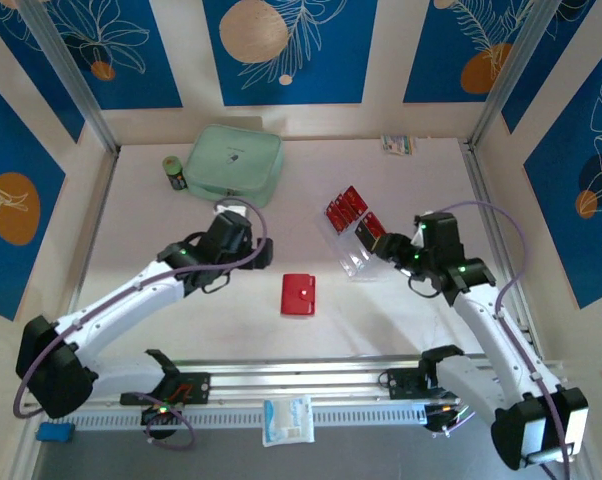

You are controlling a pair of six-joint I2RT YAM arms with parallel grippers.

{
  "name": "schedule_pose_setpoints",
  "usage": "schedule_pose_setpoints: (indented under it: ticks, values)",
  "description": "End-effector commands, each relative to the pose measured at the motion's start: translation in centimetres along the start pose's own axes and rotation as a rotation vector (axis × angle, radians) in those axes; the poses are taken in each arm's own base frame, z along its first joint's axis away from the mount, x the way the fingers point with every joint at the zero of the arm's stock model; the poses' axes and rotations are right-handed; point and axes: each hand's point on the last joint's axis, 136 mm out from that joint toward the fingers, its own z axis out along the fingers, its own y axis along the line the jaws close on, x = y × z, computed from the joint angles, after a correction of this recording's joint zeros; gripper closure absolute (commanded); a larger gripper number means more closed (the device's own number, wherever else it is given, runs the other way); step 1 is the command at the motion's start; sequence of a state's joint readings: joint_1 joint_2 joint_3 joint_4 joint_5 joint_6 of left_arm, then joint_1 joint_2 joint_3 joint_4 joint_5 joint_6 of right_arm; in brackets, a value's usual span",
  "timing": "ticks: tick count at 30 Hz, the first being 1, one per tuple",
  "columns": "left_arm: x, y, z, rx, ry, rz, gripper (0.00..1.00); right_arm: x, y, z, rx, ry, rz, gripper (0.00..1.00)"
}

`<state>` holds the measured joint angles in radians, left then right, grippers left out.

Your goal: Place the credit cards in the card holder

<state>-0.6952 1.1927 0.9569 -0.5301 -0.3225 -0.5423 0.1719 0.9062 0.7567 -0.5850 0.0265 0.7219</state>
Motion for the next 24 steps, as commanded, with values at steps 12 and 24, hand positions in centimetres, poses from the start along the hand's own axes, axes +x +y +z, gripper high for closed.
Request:
schedule_pose_setpoints:
  ticks: [12, 24]
  values:
    - [-3.3, 15.7, 0.2, -0.350, -0.125, -0.109, 0.00, -10.8, -13.2, 0.3, 0.463, -0.414, 0.250, 0.01]
    - [-2.2, 21.1, 2.7, -0.476, -0.260, -0.036, 0.00, -12.2, -15.4, 5.1, 0.582, -0.448, -0.031, 0.01]
